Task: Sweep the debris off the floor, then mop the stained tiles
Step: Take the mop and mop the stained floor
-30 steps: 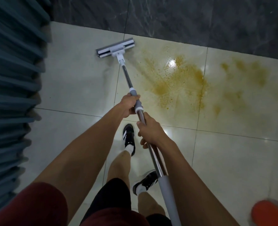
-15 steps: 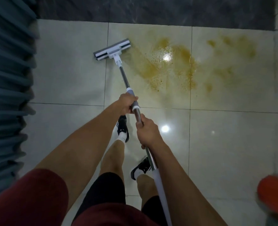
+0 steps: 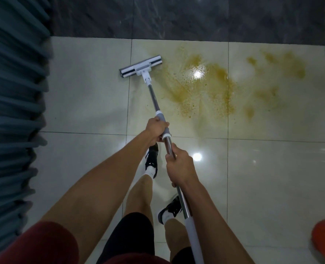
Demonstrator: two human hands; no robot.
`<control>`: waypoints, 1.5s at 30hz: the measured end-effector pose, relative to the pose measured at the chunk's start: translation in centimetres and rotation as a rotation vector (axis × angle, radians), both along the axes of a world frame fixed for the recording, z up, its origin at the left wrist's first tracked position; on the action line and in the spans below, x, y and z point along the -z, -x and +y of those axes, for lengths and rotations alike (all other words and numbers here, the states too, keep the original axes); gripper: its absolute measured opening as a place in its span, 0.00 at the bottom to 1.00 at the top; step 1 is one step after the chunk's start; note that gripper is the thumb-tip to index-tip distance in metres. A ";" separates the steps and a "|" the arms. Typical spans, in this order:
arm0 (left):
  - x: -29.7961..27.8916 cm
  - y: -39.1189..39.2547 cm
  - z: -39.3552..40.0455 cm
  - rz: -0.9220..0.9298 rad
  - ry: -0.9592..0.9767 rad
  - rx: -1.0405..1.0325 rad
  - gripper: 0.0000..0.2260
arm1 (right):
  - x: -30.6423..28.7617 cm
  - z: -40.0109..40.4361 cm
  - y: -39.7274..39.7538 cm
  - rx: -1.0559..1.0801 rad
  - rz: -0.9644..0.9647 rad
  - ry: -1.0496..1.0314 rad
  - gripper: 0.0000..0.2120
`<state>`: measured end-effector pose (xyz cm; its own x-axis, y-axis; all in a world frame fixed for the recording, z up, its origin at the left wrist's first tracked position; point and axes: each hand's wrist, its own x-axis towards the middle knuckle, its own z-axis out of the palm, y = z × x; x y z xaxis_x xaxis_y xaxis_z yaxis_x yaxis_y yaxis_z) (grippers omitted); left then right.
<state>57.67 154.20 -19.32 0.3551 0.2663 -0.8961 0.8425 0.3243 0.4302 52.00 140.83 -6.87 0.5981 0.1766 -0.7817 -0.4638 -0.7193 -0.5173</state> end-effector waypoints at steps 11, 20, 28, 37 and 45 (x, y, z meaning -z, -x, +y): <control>1.0 -16.1 14.1 -0.028 -0.048 0.016 0.21 | 3.8 14.0 -14.9 0.022 -0.070 -0.047 0.18; 0.4 -22.0 16.5 -0.014 -0.055 0.103 0.19 | 4.5 16.4 -20.6 0.038 -0.041 -0.021 0.21; -0.7 -17.3 12.4 0.020 -0.054 0.193 0.17 | 3.5 12.6 -15.3 0.090 0.020 -0.019 0.21; -2.4 -5.4 -0.2 0.046 -0.008 0.349 0.13 | 2.4 1.0 -2.5 0.128 0.035 0.007 0.14; -2.7 6.5 -13.0 0.077 0.038 0.394 0.13 | 1.3 -11.6 10.1 0.179 0.052 0.009 0.14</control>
